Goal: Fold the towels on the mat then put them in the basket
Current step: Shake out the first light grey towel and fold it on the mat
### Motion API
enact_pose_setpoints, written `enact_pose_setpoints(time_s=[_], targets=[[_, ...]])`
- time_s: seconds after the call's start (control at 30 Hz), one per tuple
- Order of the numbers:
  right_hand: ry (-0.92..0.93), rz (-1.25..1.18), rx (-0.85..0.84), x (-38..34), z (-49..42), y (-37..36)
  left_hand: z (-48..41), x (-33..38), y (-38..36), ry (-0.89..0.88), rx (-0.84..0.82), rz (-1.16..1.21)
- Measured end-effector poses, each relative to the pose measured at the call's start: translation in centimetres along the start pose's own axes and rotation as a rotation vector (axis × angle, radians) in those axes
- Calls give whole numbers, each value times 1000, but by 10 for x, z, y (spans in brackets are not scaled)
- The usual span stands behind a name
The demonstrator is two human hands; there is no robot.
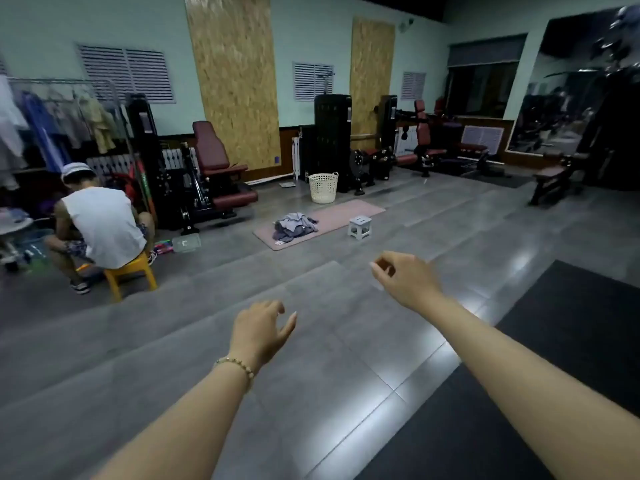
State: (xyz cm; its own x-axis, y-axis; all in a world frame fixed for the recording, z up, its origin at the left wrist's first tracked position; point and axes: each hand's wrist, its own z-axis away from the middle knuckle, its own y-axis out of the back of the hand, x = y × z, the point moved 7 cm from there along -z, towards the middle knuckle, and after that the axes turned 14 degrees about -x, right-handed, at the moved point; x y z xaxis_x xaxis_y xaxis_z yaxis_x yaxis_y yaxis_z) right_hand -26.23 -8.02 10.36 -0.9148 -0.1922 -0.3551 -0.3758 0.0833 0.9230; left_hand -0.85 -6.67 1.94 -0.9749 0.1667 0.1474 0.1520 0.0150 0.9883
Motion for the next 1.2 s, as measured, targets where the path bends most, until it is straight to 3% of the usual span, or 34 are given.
enact_pose_setpoints(time_s=[0.27,0.53,0.8,1.2], targets=[[-54,41,-158,-42,-146,-64,-125,-112,12,-100,-77,-131],[17,142,-277,-46,-299,-117,-258,-165,-16,-152,-91,-82],[97,165,-337,-4,-522,-161,-479,-221,-47,-96,-152,-45],[130,201,-385,28,-847,-189,-794,-315,-23,-12,-128,-41]])
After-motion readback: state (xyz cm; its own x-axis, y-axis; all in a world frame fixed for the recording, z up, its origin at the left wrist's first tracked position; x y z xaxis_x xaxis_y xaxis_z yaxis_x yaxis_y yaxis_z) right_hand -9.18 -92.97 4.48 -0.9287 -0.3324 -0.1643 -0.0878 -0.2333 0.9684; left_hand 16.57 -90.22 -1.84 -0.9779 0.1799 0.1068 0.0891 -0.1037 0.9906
